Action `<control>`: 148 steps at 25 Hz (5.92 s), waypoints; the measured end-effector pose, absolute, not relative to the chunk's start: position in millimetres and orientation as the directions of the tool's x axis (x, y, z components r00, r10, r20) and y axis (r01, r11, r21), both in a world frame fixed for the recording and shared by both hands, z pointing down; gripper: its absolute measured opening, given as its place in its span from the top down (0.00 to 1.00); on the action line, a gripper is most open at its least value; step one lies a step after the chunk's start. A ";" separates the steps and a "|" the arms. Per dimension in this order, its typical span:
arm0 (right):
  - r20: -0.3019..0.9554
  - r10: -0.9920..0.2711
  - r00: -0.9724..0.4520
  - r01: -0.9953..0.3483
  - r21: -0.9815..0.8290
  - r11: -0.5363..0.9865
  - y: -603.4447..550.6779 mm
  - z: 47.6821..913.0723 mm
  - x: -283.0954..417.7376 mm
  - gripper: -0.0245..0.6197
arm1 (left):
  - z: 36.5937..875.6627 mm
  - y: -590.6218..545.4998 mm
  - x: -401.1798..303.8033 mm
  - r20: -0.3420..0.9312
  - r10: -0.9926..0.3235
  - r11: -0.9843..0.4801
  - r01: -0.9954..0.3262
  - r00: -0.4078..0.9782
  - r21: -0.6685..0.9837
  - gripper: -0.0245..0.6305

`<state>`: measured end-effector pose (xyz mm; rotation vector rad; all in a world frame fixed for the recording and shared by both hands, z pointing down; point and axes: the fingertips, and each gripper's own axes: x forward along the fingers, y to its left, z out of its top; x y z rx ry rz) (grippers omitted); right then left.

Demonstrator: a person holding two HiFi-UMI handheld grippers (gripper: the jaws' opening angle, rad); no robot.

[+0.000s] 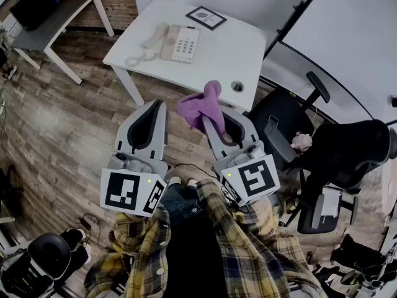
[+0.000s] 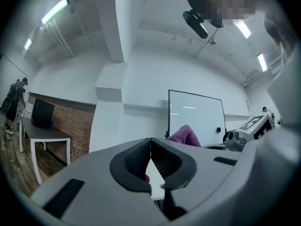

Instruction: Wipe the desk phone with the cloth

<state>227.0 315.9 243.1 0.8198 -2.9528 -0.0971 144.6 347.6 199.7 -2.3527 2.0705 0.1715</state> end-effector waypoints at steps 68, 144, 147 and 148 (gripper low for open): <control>0.164 -0.637 -0.753 -0.646 -0.004 0.763 -2.8 288.6 3.7 0.86 | 235.1 28.4 -99.0 0.013 -0.969 -0.242 -0.964 0.245 0.111 0.94; 0.731 -0.390 -0.561 -0.589 -0.021 0.808 -168.4 514.3 -51.7 0.86 | 274.1 -147.7 -136.0 0.109 -0.924 -0.338 -0.916 0.367 0.218 0.94; 0.747 -0.347 -0.567 -0.569 -0.051 0.821 -157.8 518.5 -51.6 0.86 | 273.7 -146.7 -136.0 0.105 -0.927 -0.333 -0.917 0.361 0.218 0.94; 0.747 -0.337 -0.573 -0.568 -0.065 0.821 -154.7 519.1 -51.4 0.86 | 273.4 -146.0 -136.0 0.105 -0.927 -0.331 -0.918 0.360 0.218 0.94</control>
